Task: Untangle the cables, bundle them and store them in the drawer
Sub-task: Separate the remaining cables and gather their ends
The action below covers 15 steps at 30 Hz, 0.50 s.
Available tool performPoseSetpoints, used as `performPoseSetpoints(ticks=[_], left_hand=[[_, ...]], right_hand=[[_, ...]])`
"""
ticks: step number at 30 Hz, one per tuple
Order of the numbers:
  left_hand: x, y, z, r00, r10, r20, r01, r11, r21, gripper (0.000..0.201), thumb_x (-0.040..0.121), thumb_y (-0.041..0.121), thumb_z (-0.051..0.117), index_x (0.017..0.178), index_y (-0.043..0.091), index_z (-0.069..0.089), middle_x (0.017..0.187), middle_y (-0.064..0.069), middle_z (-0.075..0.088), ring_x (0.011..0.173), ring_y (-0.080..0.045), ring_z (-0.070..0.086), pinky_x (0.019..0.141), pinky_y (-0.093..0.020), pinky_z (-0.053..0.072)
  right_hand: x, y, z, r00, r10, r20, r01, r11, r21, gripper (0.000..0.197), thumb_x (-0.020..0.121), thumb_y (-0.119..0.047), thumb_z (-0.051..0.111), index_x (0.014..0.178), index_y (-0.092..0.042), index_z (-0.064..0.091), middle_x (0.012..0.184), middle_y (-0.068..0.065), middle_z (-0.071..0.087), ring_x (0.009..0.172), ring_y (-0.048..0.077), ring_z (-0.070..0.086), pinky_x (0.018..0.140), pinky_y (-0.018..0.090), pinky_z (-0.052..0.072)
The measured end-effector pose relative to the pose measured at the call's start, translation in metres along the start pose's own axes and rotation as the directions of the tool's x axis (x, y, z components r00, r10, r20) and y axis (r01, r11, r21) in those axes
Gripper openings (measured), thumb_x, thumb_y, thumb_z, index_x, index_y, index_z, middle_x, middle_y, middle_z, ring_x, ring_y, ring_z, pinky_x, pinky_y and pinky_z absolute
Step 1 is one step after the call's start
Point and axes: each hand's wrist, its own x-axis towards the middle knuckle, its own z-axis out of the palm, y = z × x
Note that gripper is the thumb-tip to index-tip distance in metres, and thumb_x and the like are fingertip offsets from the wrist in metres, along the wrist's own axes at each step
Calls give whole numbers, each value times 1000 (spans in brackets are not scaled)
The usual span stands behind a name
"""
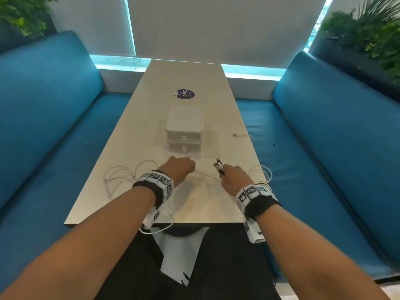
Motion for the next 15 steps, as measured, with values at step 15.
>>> performPoseSetpoints(ticks=[15], left_hand=[[3,25,11,984,20,-178,-50,985,-168,12,104,20,45,104,17,57,100,-3,57,83,-25,59,73,-39,48]], right_hand=[[4,-29,-5,991,-60,118,4,903,429,24,96,-24,49,93,-19,73,94,6,69,86,24,63,75,33,45]])
